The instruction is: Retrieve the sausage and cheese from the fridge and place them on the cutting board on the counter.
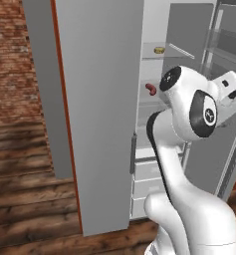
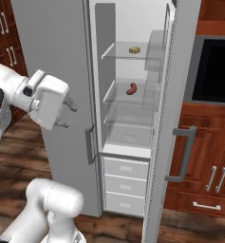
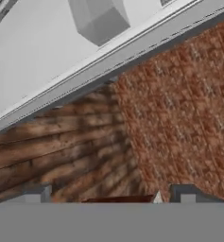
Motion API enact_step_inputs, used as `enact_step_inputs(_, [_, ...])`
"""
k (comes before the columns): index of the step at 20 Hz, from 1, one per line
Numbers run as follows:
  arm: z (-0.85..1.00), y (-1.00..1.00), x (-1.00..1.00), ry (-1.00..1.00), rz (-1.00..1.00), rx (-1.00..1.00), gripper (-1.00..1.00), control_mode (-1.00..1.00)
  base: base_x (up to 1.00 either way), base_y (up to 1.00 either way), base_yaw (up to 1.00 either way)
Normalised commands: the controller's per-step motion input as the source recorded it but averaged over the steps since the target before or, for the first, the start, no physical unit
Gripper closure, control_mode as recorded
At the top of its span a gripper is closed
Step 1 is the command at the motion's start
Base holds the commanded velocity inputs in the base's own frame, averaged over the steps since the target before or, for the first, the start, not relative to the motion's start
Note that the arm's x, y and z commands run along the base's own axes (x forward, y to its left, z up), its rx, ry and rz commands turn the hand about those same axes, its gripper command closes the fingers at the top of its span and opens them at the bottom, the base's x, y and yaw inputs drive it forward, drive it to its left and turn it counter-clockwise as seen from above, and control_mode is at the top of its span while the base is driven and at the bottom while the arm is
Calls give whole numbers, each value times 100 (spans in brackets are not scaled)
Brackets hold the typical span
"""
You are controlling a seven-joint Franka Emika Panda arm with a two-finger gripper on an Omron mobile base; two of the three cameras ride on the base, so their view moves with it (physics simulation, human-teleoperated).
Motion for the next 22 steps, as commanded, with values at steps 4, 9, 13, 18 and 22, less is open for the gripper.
enact_step_inputs(4, [25,59,12,-15,2,59,-100,-100,0,0,0])
enact_step_inputs(9, [0,30,3,-44,7,28,-100,-100,0,0,0])
enact_step_inputs(13, [-1,20,0,-46,10,25,-100,-100,0,0,0])
enact_step_inputs(18, [-19,10,0,-41,12,27,-100,-100,0,0,0])
enact_step_inputs(22, [-18,11,6,-21,11,23,-100,-100,0,0,0])
